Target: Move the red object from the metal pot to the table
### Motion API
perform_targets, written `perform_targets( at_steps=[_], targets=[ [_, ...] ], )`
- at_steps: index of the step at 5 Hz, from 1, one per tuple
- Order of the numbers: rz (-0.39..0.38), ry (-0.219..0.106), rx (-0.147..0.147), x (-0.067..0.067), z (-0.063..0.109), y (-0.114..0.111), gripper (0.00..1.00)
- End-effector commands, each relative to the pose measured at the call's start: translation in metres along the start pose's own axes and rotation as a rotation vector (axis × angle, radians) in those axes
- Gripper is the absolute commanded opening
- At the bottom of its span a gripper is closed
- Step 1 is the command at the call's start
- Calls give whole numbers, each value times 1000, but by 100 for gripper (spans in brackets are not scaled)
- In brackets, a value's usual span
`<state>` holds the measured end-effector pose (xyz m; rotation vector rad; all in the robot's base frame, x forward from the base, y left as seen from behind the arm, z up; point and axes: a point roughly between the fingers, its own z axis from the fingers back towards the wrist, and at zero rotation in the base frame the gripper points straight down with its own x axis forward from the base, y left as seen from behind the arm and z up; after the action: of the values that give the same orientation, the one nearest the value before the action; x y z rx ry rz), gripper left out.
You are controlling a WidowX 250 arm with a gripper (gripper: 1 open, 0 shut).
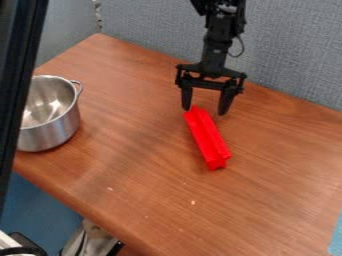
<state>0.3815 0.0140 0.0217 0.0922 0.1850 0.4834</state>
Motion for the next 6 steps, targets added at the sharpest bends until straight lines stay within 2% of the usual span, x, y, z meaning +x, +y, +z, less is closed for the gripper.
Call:
perform_targets(
  at_steps=[1,3,6],
  targets=[
    [-47,-95,3,2,13,1,100],
    [124,-54,-59,-11,10,-9,100],
    [109,-70,-60,-8,5,11,100]
  ],
)
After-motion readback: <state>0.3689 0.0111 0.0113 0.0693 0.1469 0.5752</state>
